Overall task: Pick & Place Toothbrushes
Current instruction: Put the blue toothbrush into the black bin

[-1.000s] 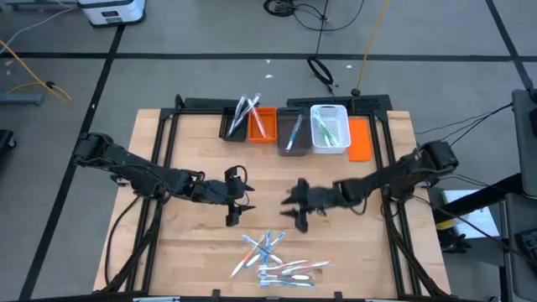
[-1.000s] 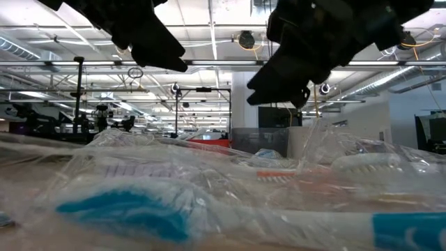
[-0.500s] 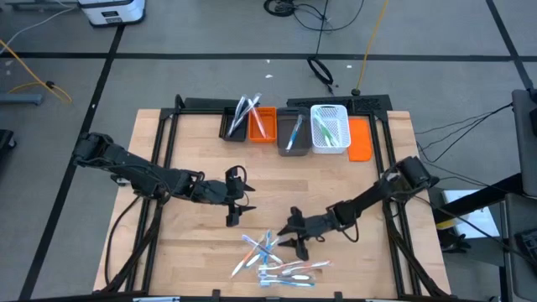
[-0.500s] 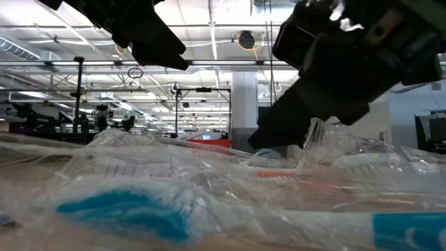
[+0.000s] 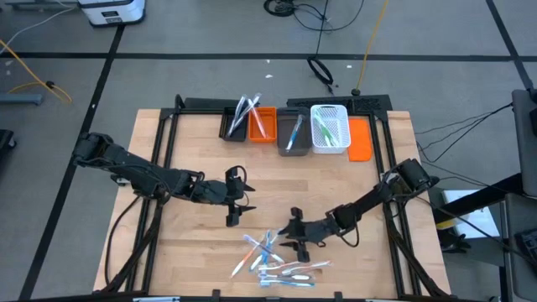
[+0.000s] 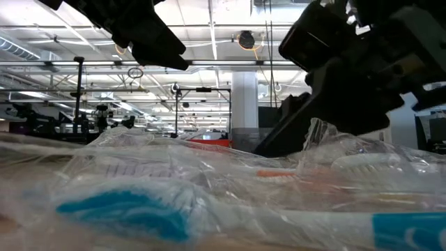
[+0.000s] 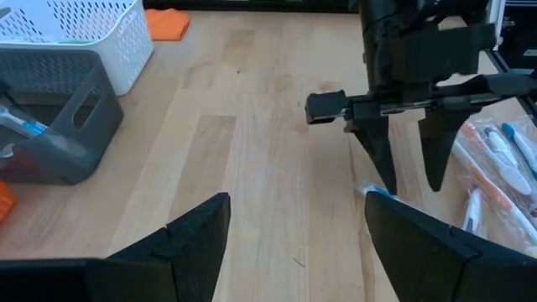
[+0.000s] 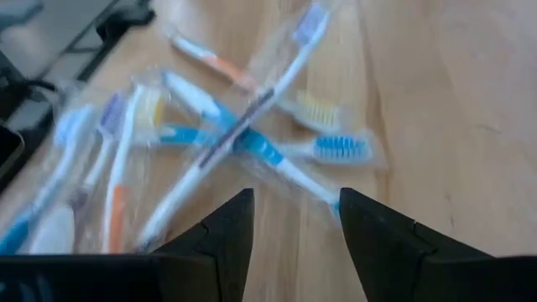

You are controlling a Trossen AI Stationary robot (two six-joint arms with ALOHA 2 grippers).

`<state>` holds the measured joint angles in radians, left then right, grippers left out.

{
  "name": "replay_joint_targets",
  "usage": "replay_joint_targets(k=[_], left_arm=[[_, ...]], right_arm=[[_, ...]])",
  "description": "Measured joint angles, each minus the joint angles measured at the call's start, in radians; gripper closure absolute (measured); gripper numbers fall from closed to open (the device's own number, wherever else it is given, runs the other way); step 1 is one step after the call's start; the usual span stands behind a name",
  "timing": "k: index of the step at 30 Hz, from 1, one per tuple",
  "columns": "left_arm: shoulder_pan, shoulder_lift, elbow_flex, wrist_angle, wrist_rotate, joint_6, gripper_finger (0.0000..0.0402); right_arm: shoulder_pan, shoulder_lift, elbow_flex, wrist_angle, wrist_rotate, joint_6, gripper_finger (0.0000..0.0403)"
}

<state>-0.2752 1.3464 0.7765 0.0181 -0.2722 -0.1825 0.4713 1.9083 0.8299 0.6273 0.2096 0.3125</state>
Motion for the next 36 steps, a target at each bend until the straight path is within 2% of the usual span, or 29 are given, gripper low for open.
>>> replay_joint_targets(k=[10, 17, 22, 27, 33, 36], left_arm=[[0.0, 0.0, 0.0, 0.0, 0.0, 0.005, 0.0128], [0.0, 0.0, 0.0, 0.0, 0.0, 0.004, 0.0128], [0.0, 0.0, 0.0, 0.0, 0.0, 0.004, 0.0128], [0.0, 0.0, 0.0, 0.0, 0.0, 0.004, 0.0128], [0.0, 0.0, 0.0, 0.0, 0.0, 0.004, 0.0128], [0.0, 0.0, 0.0, 0.0, 0.0, 0.004, 0.0128]], right_arm=[[-0.004, -0.001, -0.001, 0.06, 0.045, -0.15, 0.0234], [-0.013, 0.0, -0.001, -0.044, 0.05, -0.14, 0.0234], [-0.012, 0.0, -0.001, -0.041, 0.048, -0.119, 0.0238], [-0.006, 0.0, -0.001, -0.072, 0.016, -0.124, 0.0282], [-0.005, -0.002, 0.0, -0.109, -0.005, -0.116, 0.0385], [-0.005, -0.002, -0.001, -0.089, -0.005, -0.121, 0.0393]])
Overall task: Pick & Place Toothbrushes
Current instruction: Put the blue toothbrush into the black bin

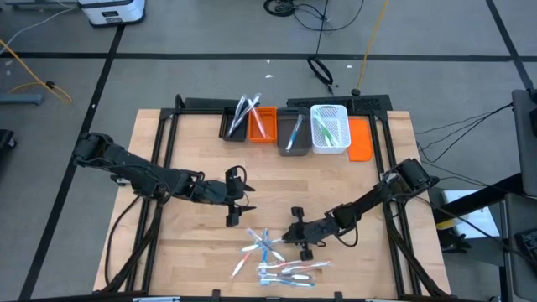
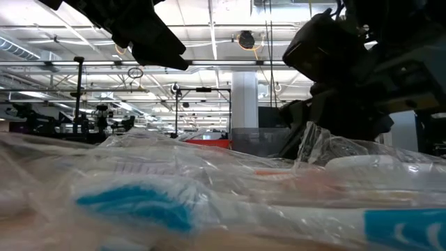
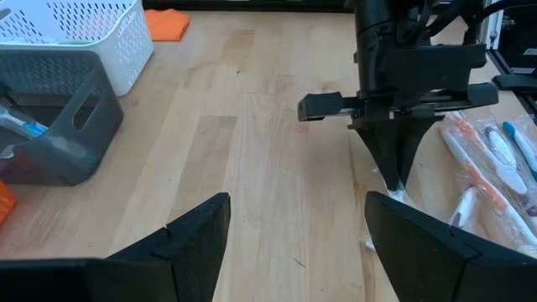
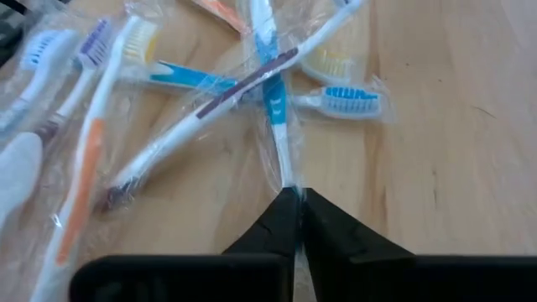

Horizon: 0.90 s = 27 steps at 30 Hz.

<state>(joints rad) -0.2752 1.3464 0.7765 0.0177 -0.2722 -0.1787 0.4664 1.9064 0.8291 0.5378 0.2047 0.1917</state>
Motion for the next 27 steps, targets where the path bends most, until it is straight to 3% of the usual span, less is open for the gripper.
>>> replay_joint_targets(k=[9, 16, 23, 27], left_arm=[[0.0, 0.0, 0.0, 0.0, 0.0, 0.0, 0.0128], [0.0, 0.0, 0.0, 0.002, 0.01, -0.034, 0.0128], [0.0, 0.0, 0.0, 0.002, 0.012, -0.072, 0.0128], [0.0, 0.0, 0.0, 0.003, 0.086, -0.125, 0.0128]], right_arm=[[0.0, -0.081, 0.064, -0.144, 0.036, -0.059, 0.0401], [-0.002, -0.176, 0.157, -0.387, 0.164, -0.157, 0.0402], [-0.015, -0.23, 0.232, -0.483, 0.228, -0.279, 0.0402], [-0.03, -0.23, 0.28, -0.541, 0.293, -0.345, 0.0402]])
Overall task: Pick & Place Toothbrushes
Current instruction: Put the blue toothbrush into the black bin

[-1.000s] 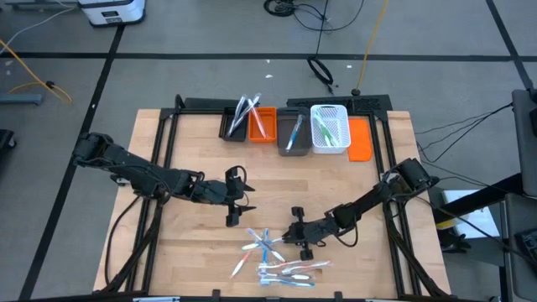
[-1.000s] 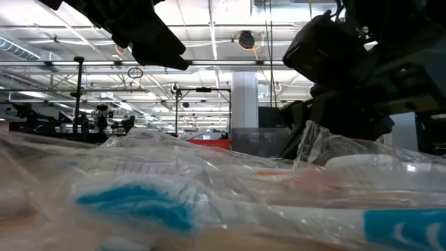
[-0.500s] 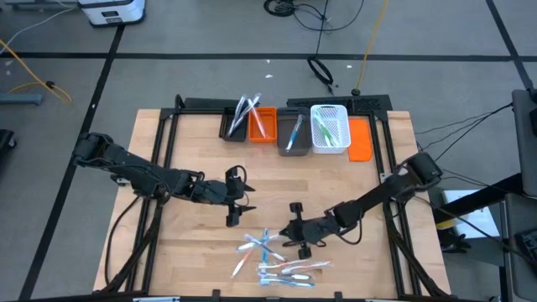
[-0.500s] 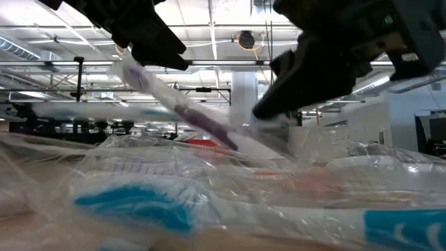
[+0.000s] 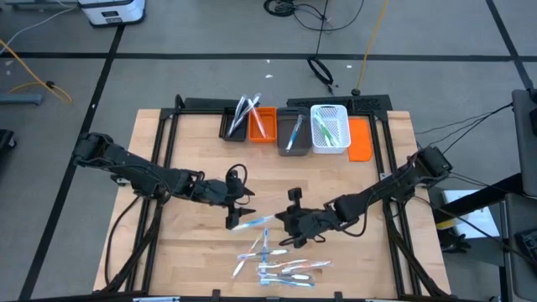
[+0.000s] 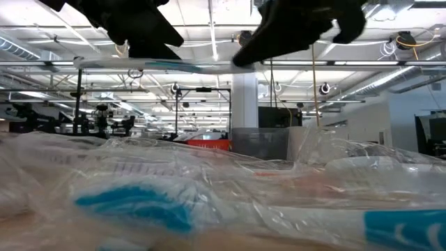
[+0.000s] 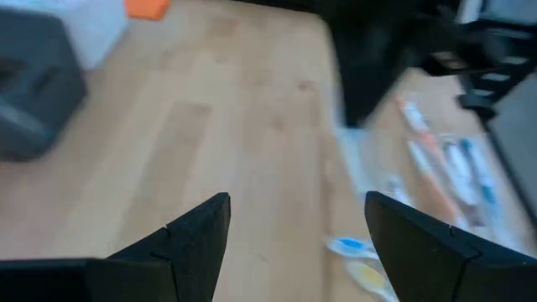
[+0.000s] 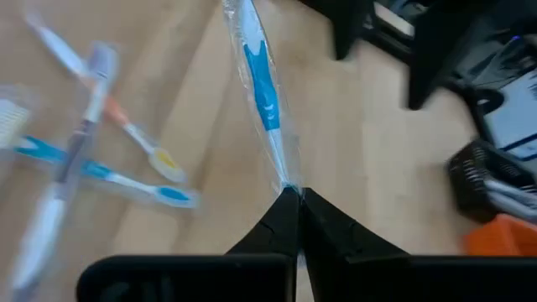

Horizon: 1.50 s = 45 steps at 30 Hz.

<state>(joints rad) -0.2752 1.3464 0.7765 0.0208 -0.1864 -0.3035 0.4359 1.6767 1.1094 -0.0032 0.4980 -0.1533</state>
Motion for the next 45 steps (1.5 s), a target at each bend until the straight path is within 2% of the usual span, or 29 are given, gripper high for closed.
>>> replay_joint_targets(k=[7, 13, 20, 24, 32, 33, 39, 45], left_arm=[[0.0, 0.0, 0.0, 0.0, 0.082, -0.061, 0.0128], [0.0, 0.0, 0.0, -0.011, 0.102, -0.11, 0.0128], [0.0, 0.0, 0.0, -0.089, 0.111, -0.144, 0.0138], [0.0, 0.0, 0.0, -0.108, 0.111, -0.151, 0.0193], [0.0, 0.0, 0.0, -0.102, 0.109, -0.107, 0.0376], [0.0, 0.0, 0.0, -0.102, 0.105, -0.104, 0.0388], [-0.001, 0.0, 0.0, -0.108, 0.042, -0.101, 0.0397], [0.0, 0.0, 0.0, -0.1, 0.02, -0.098, 0.0398]], right_arm=[[-0.043, 0.001, 0.048, -0.027, 0.006, -0.076, 0.0403], [-0.052, 0.0, 0.089, -0.026, 0.105, -0.188, 0.0403], [-0.054, 0.0, 0.125, -0.03, 0.108, -0.253, 0.0403], [-0.055, 0.0, 0.125, -0.032, 0.108, -0.255, 0.0403], [-0.055, 0.0, 0.125, -0.033, 0.109, -0.24, 0.0402], [-0.055, 0.0, 0.125, -0.034, 0.108, -0.235, 0.0402], [-0.055, -0.004, 0.125, -0.02, 0.108, -0.221, 0.0401], [-0.055, -0.074, 0.124, -0.048, 0.104, -0.163, 0.0371]])
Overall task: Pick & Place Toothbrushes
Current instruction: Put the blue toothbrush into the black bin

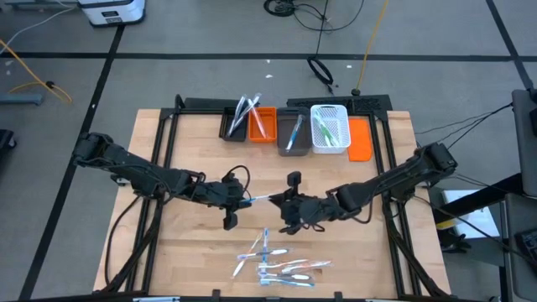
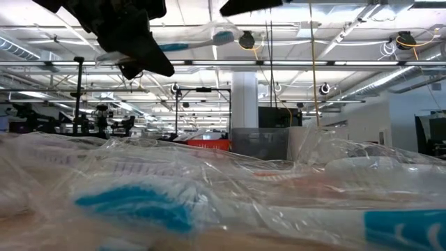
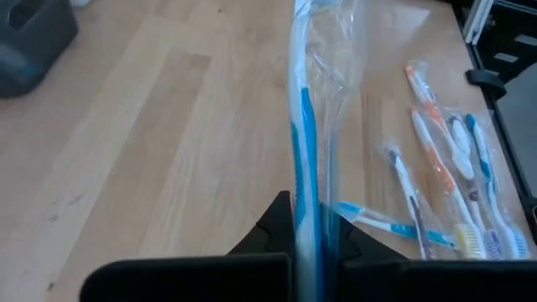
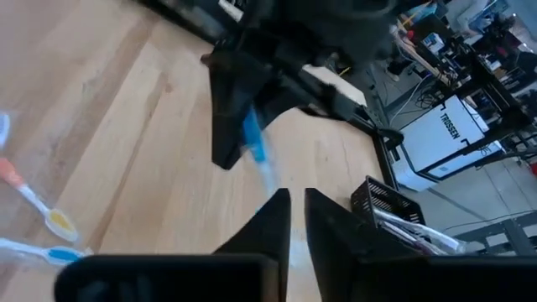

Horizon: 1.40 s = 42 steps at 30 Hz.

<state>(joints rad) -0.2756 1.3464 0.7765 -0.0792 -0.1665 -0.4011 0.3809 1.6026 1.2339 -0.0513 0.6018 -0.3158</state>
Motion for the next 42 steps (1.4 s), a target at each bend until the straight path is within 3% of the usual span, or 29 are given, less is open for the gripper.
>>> replay_joint_targets(k=[7, 13, 20, 25, 34, 42], left_arm=[[-0.002, 0.0, 0.0, 0.012, -0.075, 0.016, 0.0399], [-0.001, 0.0, 0.0, 0.094, -0.109, 0.079, 0.04], [0.007, 0.0, 0.0, 0.213, -0.125, 0.198, 0.04], [0.024, 0.0, 0.0, 0.315, -0.125, 0.309, 0.04], [0.036, 0.0, 0.0, 0.463, -0.116, 0.41, 0.0401], [0.064, 0.0, 0.0, 0.51, -0.069, 0.423, 0.0401]], right_arm=[[0.024, -0.097, -0.009, -0.092, -0.004, 0.09, 0.0307], [0.04, -0.164, -0.096, -0.104, -0.004, 0.183, 0.0251], [0.04, -0.256, -0.238, -0.073, -0.004, 0.298, 0.023], [0.04, -0.325, -0.378, 0.123, -0.007, 0.302, 0.0233], [0.026, -0.371, -0.666, 0.825, -0.066, 0.167, 0.023], [-0.055, -0.364, -0.708, 0.955, -0.265, 0.229, 0.023]])
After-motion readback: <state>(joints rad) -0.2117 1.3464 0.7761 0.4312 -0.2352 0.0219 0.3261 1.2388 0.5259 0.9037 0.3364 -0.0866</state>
